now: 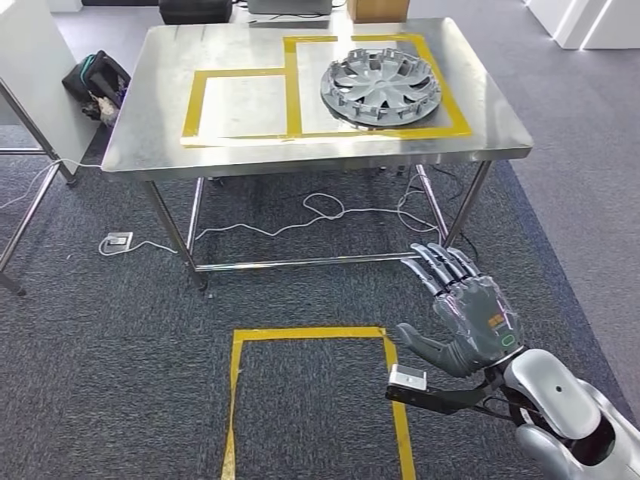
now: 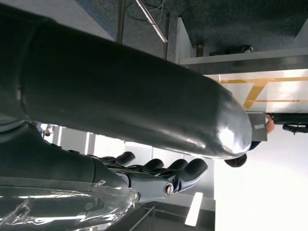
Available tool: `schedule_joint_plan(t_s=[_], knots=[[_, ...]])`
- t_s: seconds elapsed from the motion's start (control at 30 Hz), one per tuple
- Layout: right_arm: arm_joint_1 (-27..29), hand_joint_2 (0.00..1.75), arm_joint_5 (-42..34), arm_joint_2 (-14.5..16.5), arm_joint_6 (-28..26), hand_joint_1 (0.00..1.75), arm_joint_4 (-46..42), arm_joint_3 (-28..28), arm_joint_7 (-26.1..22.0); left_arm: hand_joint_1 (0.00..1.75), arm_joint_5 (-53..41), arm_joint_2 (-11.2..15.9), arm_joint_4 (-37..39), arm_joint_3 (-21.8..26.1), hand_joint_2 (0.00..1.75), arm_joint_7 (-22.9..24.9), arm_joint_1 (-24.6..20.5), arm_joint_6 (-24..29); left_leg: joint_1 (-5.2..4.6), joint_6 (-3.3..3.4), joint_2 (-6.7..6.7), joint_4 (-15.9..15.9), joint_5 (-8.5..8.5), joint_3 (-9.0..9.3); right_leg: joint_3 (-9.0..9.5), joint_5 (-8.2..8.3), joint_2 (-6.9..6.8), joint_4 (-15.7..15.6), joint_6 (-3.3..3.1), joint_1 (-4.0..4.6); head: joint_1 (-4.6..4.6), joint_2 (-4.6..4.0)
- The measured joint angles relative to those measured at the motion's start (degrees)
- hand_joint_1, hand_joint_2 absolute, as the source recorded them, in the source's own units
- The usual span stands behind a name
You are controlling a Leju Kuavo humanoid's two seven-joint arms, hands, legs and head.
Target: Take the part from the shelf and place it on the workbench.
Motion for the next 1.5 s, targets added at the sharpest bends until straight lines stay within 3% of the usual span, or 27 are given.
schedule_joint_plan(t_s=[0.03, 0.13, 0.33, 0.6, 0.67, 0.77, 0.8, 0.83, 0.87, 0.93, 1.0, 1.03, 1.13, 1.2, 1.27, 1.3, 1.33, 1.37, 1.4, 1.47, 1.5], knots=[[0.0, 0.00, 0.0, 0.0, 0.0, 0.00, 0.0, 0.0, 0.0, 0.00, -0.1, 0.0, 0.0, 0.1, 0.00, -0.1, -0.1, -0.1, -0.13, 0.07, 0.00, 0.1, 0.07, -0.21, 1.05, 0.17, 0.03, -1.8, -0.12, 0.03, -0.03, 0.00], [0.1, 0.00, -0.1, 0.0, 0.0, 0.00, -0.1, 0.0, 0.0, 0.00, -0.6, -0.1, -0.1, 0.7, 0.00, -0.2, -0.1, -0.3, -0.28, 0.86, 0.00, 0.3, 0.51, -0.82, 0.88, 0.55, 0.15, -2.4, -0.32, 0.13, -0.10, 0.00], [0.1, 0.00, 0.4, 0.0, 0.1, 0.00, -0.1, 0.0, 0.0, 0.00, -1.8, -0.3, -0.1, 1.5, 0.00, -0.6, -0.2, -1.2, -0.03, -0.31, -0.02, -0.2, 1.49, -1.43, 0.06, 1.13, 0.06, -2.3, -0.98, 0.41, -0.09, 0.00], [-0.1, 0.00, 1.6, 0.0, 0.0, 0.00, -0.1, 0.2, 0.0, 0.00, -3.3, -0.7, -0.2, 2.8, 0.00, -1.0, -0.6, -1.7, -0.07, 0.10, -0.02, -0.2, 1.91, -1.95, -0.44, 1.45, 0.03, -2.2, -0.20, 0.20, -0.06, 0.00], [-0.3, 0.00, 1.6, 0.0, 0.0, 0.00, -0.1, 0.2, 0.0, 0.00, -3.4, -0.9, -0.3, 3.0, 0.00, -1.0, -0.8, -1.8, 0.29, 0.40, 0.02, -0.7, 2.34, -1.96, -1.85, -0.53, 0.08, 0.5, 0.31, 0.16, 0.12, 0.00], [-0.4, 0.00, 1.6, 0.0, 0.0, 0.00, -0.1, 0.2, 0.0, 0.00, -3.5, -1.1, -0.4, 3.3, 0.00, -1.0, -0.9, -1.9, 0.46, 0.53, 0.06, -0.8, 2.59, -2.32, -6.99, -6.50, 0.11, 12.1, 1.15, -0.22, 0.30, 0.00], [-0.3, 0.00, 1.6, 0.0, 0.0, 0.00, -0.1, 0.2, 0.0, 0.00, -3.5, -1.2, -0.4, 3.4, 0.00, -1.0, -0.9, -1.9, 0.49, 0.46, -0.11, -0.7, 2.66, -2.43, -8.13, -7.35, 0.11, 14.8, 1.36, -0.36, 0.29, 0.00], [-0.3, 0.00, 1.6, 0.0, 0.0, 0.00, -0.1, 0.2, 0.0, 0.00, -3.5, -1.2, -0.4, 3.5, 0.00, -1.0, -0.9, -1.9, 0.54, 0.34, -0.36, -0.7, 2.74, -2.50, -8.14, -7.03, 0.11, 15.2, 1.54, -0.50, 0.30, 0.00], [-0.3, 0.00, 1.6, 0.0, 0.0, 0.00, -0.1, 0.2, 0.0, 0.00, -3.5, -1.2, -0.4, 3.6, 0.00, -1.0, -0.9, -1.9, 0.64, 0.16, -0.70, -0.6, 2.82, -2.53, -6.87, -5.66, 0.17, 13.1, 1.69, -0.69, 0.28, 0.00], [-0.4, 0.00, 1.6, 0.0, 0.0, 0.00, -0.1, 0.2, 0.0, 0.00, -3.5, -1.3, -0.5, 3.7, 0.00, -1.0, -1.0, -1.9, 0.85, -0.40, -1.49, -0.3, 2.89, -2.68, -2.00, -2.22, 1.38, 4.4, 2.05, -1.14, 0.31, 0.00], [-0.4, 0.00, 1.6, 0.0, 0.0, 0.00, -0.1, 0.3, 0.0, 0.00, -3.5, -1.3, -0.6, 3.8, 0.00, -1.0, -1.1, -1.9, 0.85, -1.15, -2.26, 0.2, 2.95, -3.15, 1.04, -0.90, 2.67, -1.1, 1.49, -1.32, 0.26, 0.00], [-0.4, 0.00, 1.6, 0.0, 0.0, 0.00, -0.1, 0.3, 0.0, 0.00, -3.5, -1.3, -0.6, 3.8, 0.00, -1.0, -1.1, -1.9, 0.83, -1.58, -2.64, 0.3, 3.13, -3.47, 1.25, -1.10, 2.85, -1.5, 0.91, -1.19, 0.23, 0.00], [-0.5, 0.00, 1.7, 0.0, 0.0, 0.00, -0.1, 0.3, 0.0, 0.00, -3.6, -1.3, -0.7, 3.9, 0.00, -1.0, -0.9, -1.9, 1.06, -2.66, -3.20, 0.8, 3.23, -4.37, 0.81, -0.58, 1.46, -1.1, -0.87, -0.97, 0.15, 0.00], [-0.5, 0.00, 1.8, 0.0, 0.0, 0.00, -0.1, 0.3, 0.0, 0.00, -3.7, -1.3, -0.7, 4.0, 0.00, -1.0, -0.9, -2.0, 1.04, -3.09, -2.20, 5.1, 0.36, -6.40, 0.53, -0.21, 0.44, -1.1, -1.60, -1.04, 0.00, 0.00], [-0.5, 0.00, 1.9, 0.0, 0.0, 0.00, -0.1, 0.3, 0.0, 0.00, -3.9, -1.4, -0.7, 4.0, 0.00, -1.1, -1.0, -2.1, 1.00, -3.33, -1.16, 13.3, -3.97, -10.10, 0.21, -0.08, -0.61, -1.1, -1.91, -0.83, -0.09, 0.00], [-0.4, 0.00, 2.0, 0.0, 0.0, 0.00, -0.1, 0.4, 0.0, 0.00, -4.0, -1.4, -0.7, 4.1, 0.00, -1.1, -1.0, -2.2, 0.99, -3.34, -0.98, 16.6, -5.22, -11.51, 0.08, -0.04, -1.19, -1.1, -1.97, -0.70, -0.09, 0.00], [-0.4, 0.00, 2.1, 0.0, -0.1, 0.00, -0.1, 0.4, 0.0, 0.00, -4.1, -1.4, -0.7, 4.1, 0.00, -1.1, -1.0, -2.3, 0.99, -3.26, -0.91, 18.0, -5.42, -11.97, -0.01, -0.03, -1.75, -1.1, -2.00, -0.58, -0.09, 0.00], [-0.4, 0.00, 2.2, 0.0, -0.1, 0.00, -0.1, 0.4, 0.0, 0.00, -4.1, -1.4, -0.7, 4.2, 0.00, -1.2, -0.9, -2.4, 0.97, -3.10, -0.80, 17.0, -4.52, -11.19, -0.03, -0.02, -2.33, -1.1, -2.00, -0.48, -0.09, 0.00], [-0.4, 0.00, 2.3, 0.0, -0.1, 0.00, -0.1, 0.4, 0.0, 0.00, -4.2, -1.4, -0.7, 4.3, 0.00, -1.2, -0.9, -2.4, 0.91, -2.86, -0.37, 13.8, -2.86, -9.25, 0.01, -0.03, -2.89, -1.1, -1.98, -0.41, -0.09, 0.00], [-0.4, 0.00, 2.4, 0.0, -0.2, 0.00, -0.1, 0.4, 0.0, 0.00, -4.3, -1.5, -0.7, 4.4, 0.00, -1.3, -1.1, -2.4, 0.54, -2.22, 1.86, 5.6, 0.06, -4.49, 0.14, -0.17, -3.94, -1.0, -1.75, -0.14, -0.09, 0.00], [-0.4, 0.00, 2.4, 0.0, -0.3, 0.00, -0.1, 0.4, 0.0, 0.00, -4.3, -1.5, -0.7, 4.4, 0.00, -1.3, -1.2, -2.4, 0.33, -1.88, 2.70, 2.8, 0.73, -3.03, 0.19, -0.25, -4.42, -1.0, -1.52, 0.02, -0.02, 0.00]])
